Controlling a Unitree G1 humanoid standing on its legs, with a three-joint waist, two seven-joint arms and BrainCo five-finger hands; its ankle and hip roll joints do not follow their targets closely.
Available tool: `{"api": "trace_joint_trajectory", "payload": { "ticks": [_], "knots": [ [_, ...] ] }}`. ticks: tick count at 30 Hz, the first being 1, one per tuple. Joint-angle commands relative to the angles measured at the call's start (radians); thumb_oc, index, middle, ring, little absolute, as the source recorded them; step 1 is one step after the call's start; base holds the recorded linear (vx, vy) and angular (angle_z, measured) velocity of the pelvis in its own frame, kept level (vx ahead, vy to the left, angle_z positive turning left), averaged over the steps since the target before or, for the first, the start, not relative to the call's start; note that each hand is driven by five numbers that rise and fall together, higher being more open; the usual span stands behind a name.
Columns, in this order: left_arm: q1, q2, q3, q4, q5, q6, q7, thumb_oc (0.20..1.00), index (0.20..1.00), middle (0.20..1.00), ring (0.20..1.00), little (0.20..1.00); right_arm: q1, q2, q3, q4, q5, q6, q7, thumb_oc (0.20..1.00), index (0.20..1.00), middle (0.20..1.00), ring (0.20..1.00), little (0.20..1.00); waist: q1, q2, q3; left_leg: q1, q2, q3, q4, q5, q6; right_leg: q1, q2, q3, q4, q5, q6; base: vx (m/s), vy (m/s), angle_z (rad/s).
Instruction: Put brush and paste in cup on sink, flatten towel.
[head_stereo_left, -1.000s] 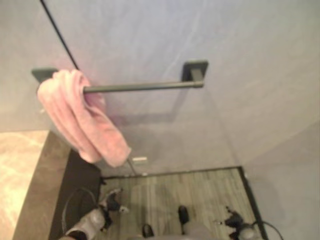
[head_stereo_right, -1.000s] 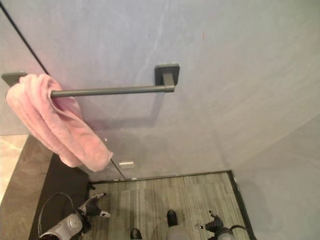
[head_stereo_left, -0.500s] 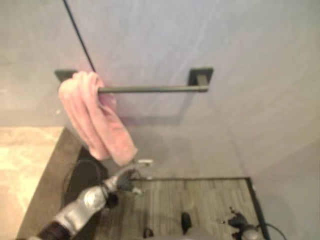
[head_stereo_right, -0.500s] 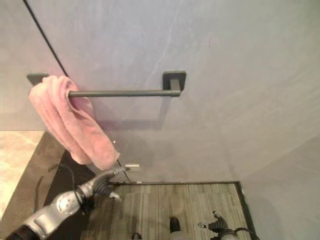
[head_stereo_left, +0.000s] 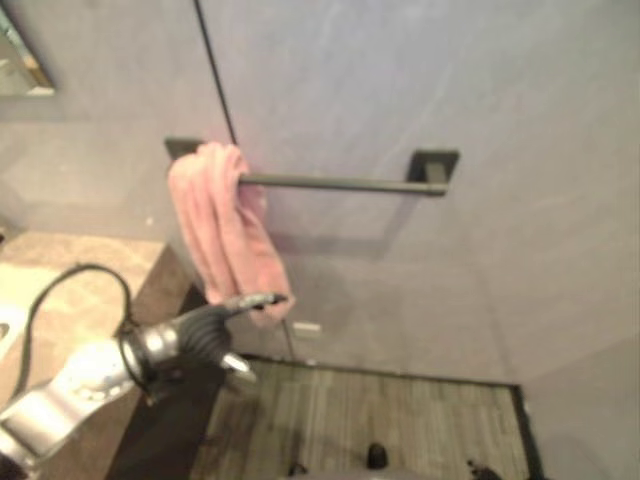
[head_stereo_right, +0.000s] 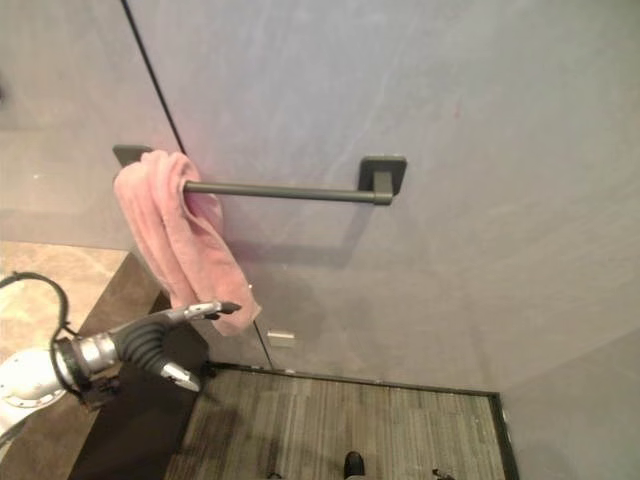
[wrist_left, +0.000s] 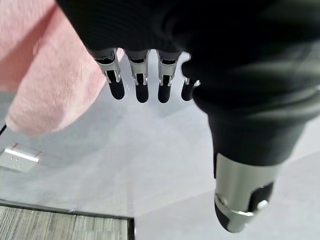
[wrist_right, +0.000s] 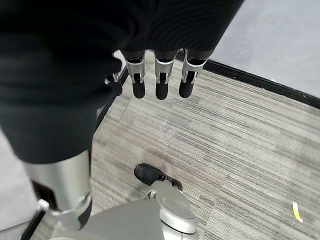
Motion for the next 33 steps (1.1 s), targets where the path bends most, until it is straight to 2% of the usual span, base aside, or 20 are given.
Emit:
{"api": "trace_joint_trajectory", "payload": {
  "ticks": [1,7,14,17,28,33],
  "knots": [
    [0.032,0.009,0.127,0.035,-0.125,-0.076,0.016,1.0,1.0,1.0,1.0,1.0,-0.06,-0.017,0.039,0.035,-0.023,-0.015,0.007,1.0,1.0,1.0,1.0,1.0,-0.003,0.002,0.018,-0.036,-0.017,-0.018,0.018,-0.041,0.031,0.059,-0.01,-0.003,0.017,-0.074,0.039,0.01,0.013,0.17],
    [0.055,-0.044,0.243,0.157,-0.084,-0.096,0.123,1.0,1.0,1.0,1.0,1.0,-0.049,-0.021,0.029,-0.002,-0.014,-0.029,-0.008,1.0,1.0,1.0,1.0,1.0,0.018,0.0,0.013,-0.035,-0.031,-0.057,0.018,-0.037,0.033,0.084,-0.027,-0.05,0.014,-0.076,0.043,0.0,0.019,0.23],
    [0.011,-0.096,0.287,0.254,-0.004,-0.1,0.2,1.0,1.0,1.0,1.0,1.0,-0.038,-0.022,0.031,-0.052,-0.012,-0.036,-0.023,1.0,1.0,1.0,1.0,1.0,0.018,-0.009,0.011,-0.039,-0.036,-0.066,0.018,-0.038,0.036,0.088,-0.032,-0.067,0.009,-0.076,0.046,0.0,0.022,0.11],
    [-0.047,-0.123,0.275,0.297,0.03,-0.098,0.23,1.0,1.0,1.0,1.0,1.0,-0.029,-0.019,0.031,-0.061,-0.017,-0.034,-0.023,1.0,1.0,1.0,1.0,1.0,0.01,-0.014,0.013,-0.043,-0.036,-0.059,0.018,-0.04,0.037,0.083,-0.034,-0.063,0.009,-0.072,0.048,0.0,0.022,-0.01],
    [-0.16,-0.136,0.272,0.349,0.1,-0.096,0.27,1.0,1.0,1.0,1.0,1.0,0.018,-0.013,0.016,-0.064,-0.027,-0.026,-0.015,1.0,1.0,1.0,1.0,1.0,-0.013,-0.021,0.025,-0.064,-0.033,-0.027,0.018,-0.046,0.042,0.044,-0.033,-0.028,0.01,-0.058,0.052,0.01,0.026,-0.06],
    [-0.228,-0.151,0.24,0.396,0.115,-0.101,0.289,1.0,1.0,1.0,1.0,1.0,0.043,-0.013,0.01,-0.081,-0.023,-0.028,-0.009,1.0,1.0,1.0,1.0,1.0,-0.027,-0.024,0.028,-0.085,-0.033,-0.01,0.018,-0.046,0.042,0.016,-0.033,-0.011,0.006,-0.047,0.055,0.02,0.041,-0.13]
  ]
}}
